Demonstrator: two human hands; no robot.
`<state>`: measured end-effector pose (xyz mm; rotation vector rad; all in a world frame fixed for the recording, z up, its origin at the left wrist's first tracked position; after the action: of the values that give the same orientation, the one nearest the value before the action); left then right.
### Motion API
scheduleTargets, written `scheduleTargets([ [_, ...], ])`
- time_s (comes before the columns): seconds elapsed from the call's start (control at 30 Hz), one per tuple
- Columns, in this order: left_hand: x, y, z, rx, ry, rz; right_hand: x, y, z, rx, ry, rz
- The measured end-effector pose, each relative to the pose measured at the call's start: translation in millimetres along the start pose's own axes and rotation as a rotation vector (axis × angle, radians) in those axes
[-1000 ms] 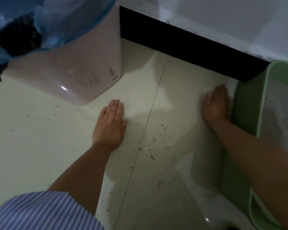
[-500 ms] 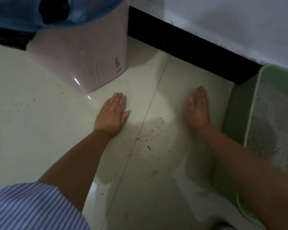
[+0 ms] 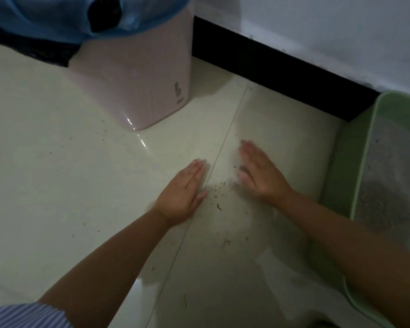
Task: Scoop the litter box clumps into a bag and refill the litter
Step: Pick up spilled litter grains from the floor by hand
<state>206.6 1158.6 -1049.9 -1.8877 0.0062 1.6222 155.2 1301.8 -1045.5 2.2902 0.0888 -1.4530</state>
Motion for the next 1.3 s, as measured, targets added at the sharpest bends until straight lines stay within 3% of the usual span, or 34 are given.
scheduleTargets([
  [0.13, -15, 21, -14, -0.098, -0.070, 0.009, -25, -29, 35, 0.259, -0.083, 0.133],
  [0.33, -39, 72, -49, -0.374, -0.150, 0.133, 2, 17, 59, 0.100, 0.087, 0.032],
  [0.47, -45, 102, -74, -0.502, -0.090, 0.098, 30, 47, 39, -0.060, 0.136, -0.062],
  [0.63, -42, 93, -56, -0.416, -0.039, 0.032, 44, 60, -10, -0.316, 0.182, -0.221],
  [0.7, -33, 73, -36, -0.343, -0.044, 0.033, 43, 51, -23, -0.312, 0.199, -0.222],
  [0.77, -13, 53, -22, -0.297, 0.053, 0.070, 35, 43, -31, -0.302, 0.178, -0.187],
  [0.83, 9, 38, -17, -0.275, 0.182, 0.128, 19, 31, -29, -0.171, 0.095, -0.071],
  [0.9, 22, 22, -14, -0.237, 0.230, 0.156, 11, 8, -25, 0.075, -0.012, 0.054],
  [1.0, 32, -5, -16, -0.141, 0.254, 0.124, 26, -2, -29, 0.255, 0.011, 0.142],
  [1.1, 26, -19, -26, -0.104, 0.209, -0.022, 49, 23, -40, 0.124, 0.094, 0.095],
  [1.17, 14, -16, -33, -0.090, 0.119, 0.041, 60, 42, -53, -0.006, 0.160, 0.095],
  [1.3, 6, 10, -66, -0.175, 0.138, 0.173, 45, 62, -72, -0.116, 0.157, 0.121],
])
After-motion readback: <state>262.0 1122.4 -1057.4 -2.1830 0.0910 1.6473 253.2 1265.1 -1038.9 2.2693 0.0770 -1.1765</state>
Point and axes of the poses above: each hand's wrist, its own z-axis towards the middle knuckle, its own x-axis out of the palm, y = z × x, the point moved 8 cm from there along z, towards the middle knuckle, and after that the axes turned 6 degrees about x, right-handed, at the moved point
